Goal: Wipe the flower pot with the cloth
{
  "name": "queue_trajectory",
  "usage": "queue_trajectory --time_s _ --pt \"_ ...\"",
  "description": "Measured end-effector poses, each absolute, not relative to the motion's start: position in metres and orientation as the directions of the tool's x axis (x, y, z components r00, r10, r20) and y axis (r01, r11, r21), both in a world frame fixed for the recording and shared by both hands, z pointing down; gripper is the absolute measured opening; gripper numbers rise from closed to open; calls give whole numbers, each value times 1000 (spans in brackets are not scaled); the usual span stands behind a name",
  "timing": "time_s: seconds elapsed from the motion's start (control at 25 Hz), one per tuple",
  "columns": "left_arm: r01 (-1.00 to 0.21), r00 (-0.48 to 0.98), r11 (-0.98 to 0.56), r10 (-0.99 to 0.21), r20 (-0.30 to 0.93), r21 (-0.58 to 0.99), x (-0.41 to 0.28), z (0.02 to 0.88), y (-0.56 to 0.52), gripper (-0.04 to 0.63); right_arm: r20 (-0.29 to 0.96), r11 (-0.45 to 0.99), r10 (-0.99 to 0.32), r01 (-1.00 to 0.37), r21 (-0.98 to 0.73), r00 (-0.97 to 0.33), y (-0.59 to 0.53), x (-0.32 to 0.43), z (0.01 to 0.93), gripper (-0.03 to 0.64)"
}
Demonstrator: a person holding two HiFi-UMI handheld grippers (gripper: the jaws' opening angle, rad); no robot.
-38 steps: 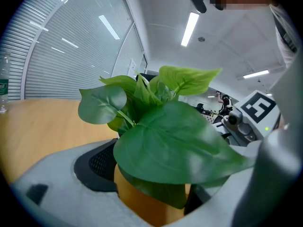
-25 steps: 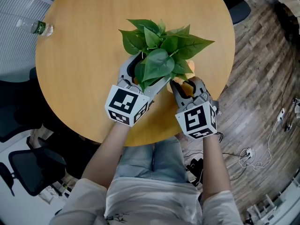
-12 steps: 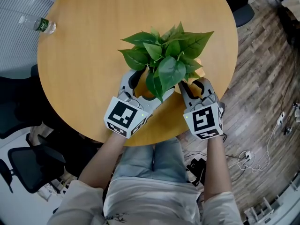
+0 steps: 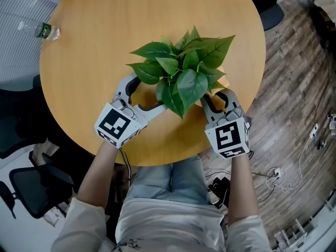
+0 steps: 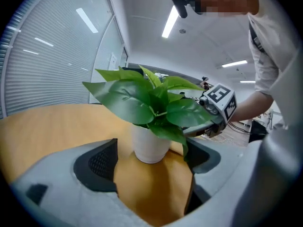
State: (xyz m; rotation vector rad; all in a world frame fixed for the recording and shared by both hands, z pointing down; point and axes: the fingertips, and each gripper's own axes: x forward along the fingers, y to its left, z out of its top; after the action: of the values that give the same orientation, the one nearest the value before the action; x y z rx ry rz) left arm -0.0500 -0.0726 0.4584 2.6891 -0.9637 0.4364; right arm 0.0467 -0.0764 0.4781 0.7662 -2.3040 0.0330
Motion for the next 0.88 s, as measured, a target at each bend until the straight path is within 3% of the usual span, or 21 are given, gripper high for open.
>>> queue_trajectory --time_s 0.32,0.72,0.88 --pt "-373 900 -917 -321 294 139 -25 447 -82 440 634 829 -509 -528 181 -582 -76 45 482 63" --pt "-356 920 -923 -318 230 148 -24 443 -105 443 637 835 -504 -519 185 -583 -76 39 483 63" --pt "-380 913 -913 -345 217 150 -26 445 -104 440 637 795 -550 -572 201 -540 -83 44 482 63"
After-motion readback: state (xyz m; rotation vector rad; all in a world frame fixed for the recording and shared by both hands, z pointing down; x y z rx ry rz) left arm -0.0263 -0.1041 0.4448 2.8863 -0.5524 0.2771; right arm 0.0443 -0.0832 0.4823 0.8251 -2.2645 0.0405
